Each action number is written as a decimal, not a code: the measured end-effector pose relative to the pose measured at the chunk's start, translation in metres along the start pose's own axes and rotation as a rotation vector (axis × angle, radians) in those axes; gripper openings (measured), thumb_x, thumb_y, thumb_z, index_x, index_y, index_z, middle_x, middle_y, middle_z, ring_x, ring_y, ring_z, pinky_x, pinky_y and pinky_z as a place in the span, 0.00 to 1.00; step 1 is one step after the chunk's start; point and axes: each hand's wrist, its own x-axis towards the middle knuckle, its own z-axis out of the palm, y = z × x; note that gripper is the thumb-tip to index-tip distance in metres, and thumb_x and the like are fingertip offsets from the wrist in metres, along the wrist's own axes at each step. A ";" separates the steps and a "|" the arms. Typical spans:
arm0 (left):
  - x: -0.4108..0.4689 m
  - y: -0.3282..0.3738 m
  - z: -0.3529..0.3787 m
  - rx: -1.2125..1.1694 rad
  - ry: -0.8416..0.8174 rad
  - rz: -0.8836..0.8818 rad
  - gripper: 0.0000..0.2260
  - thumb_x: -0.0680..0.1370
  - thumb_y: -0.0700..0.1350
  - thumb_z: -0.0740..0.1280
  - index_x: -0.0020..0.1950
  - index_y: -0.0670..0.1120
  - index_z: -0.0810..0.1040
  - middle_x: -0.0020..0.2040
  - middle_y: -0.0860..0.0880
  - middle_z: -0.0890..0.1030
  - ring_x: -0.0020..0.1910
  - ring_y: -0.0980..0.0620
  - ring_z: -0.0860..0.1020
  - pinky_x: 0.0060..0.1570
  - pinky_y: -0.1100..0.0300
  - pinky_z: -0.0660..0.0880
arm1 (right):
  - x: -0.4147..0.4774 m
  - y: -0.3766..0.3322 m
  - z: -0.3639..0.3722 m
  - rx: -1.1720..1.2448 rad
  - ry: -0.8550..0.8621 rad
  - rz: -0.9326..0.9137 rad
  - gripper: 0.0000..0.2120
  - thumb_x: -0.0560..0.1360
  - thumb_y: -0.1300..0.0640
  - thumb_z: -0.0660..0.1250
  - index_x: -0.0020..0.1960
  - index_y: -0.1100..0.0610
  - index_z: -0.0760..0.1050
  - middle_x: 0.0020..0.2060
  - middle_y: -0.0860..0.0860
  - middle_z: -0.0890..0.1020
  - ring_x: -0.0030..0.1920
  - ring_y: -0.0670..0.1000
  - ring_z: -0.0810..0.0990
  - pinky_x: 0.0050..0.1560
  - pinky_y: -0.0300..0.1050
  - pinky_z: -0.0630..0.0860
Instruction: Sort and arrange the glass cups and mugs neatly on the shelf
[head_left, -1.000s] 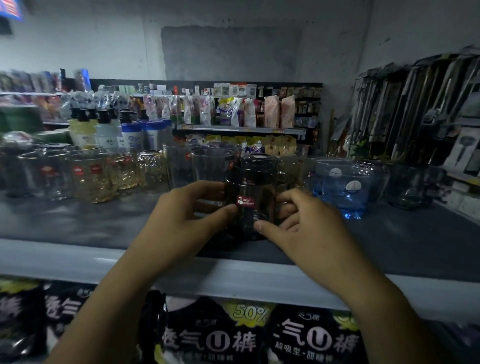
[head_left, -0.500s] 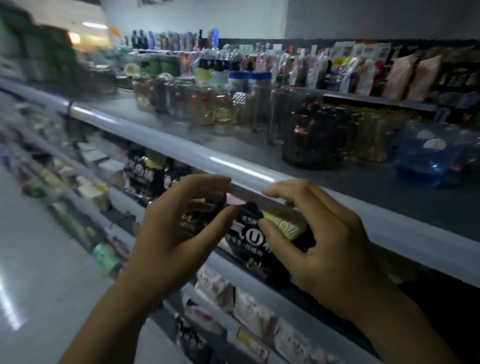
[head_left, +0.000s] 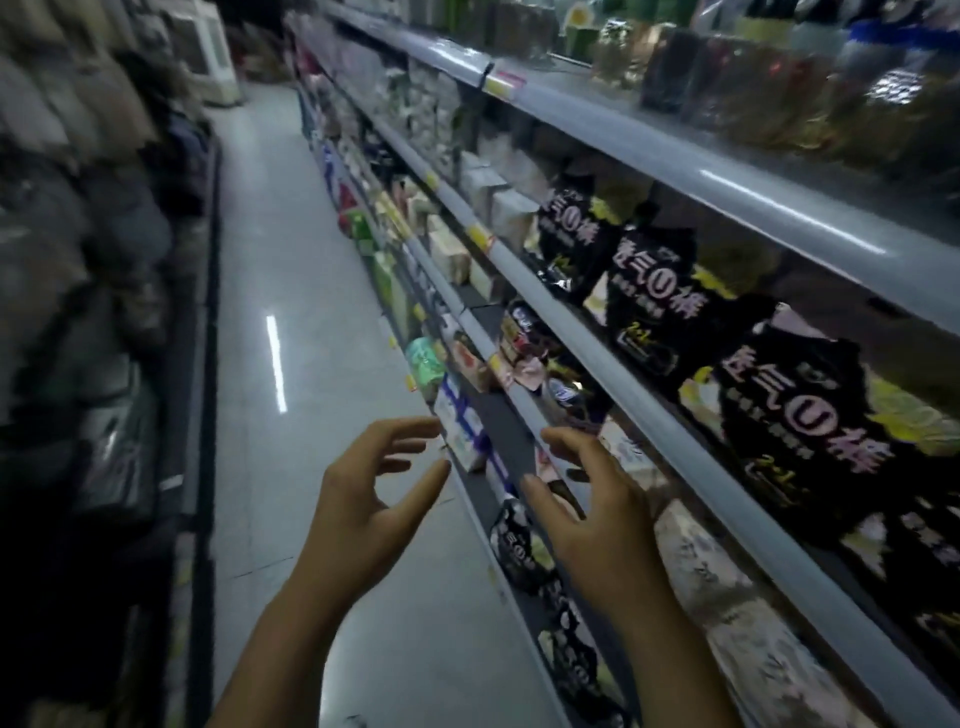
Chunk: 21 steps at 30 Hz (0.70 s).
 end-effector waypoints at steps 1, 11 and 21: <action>0.000 -0.012 -0.009 0.009 0.006 -0.020 0.15 0.77 0.47 0.74 0.63 0.55 0.79 0.59 0.62 0.82 0.58 0.60 0.81 0.55 0.60 0.79 | 0.006 -0.001 0.012 0.012 -0.010 0.000 0.18 0.78 0.49 0.70 0.66 0.44 0.73 0.60 0.34 0.76 0.59 0.31 0.73 0.54 0.30 0.74; 0.089 -0.120 -0.138 0.040 0.028 -0.077 0.15 0.77 0.49 0.73 0.64 0.54 0.79 0.60 0.61 0.81 0.59 0.58 0.80 0.57 0.58 0.80 | 0.119 -0.061 0.159 -0.021 -0.071 -0.005 0.19 0.78 0.50 0.72 0.67 0.44 0.73 0.59 0.41 0.79 0.61 0.38 0.76 0.61 0.45 0.77; 0.228 -0.223 -0.245 0.029 0.015 -0.113 0.15 0.78 0.50 0.71 0.65 0.55 0.78 0.61 0.61 0.80 0.61 0.58 0.80 0.58 0.58 0.79 | 0.273 -0.118 0.287 0.040 -0.071 0.017 0.17 0.77 0.50 0.72 0.64 0.42 0.74 0.57 0.35 0.78 0.61 0.40 0.77 0.61 0.48 0.79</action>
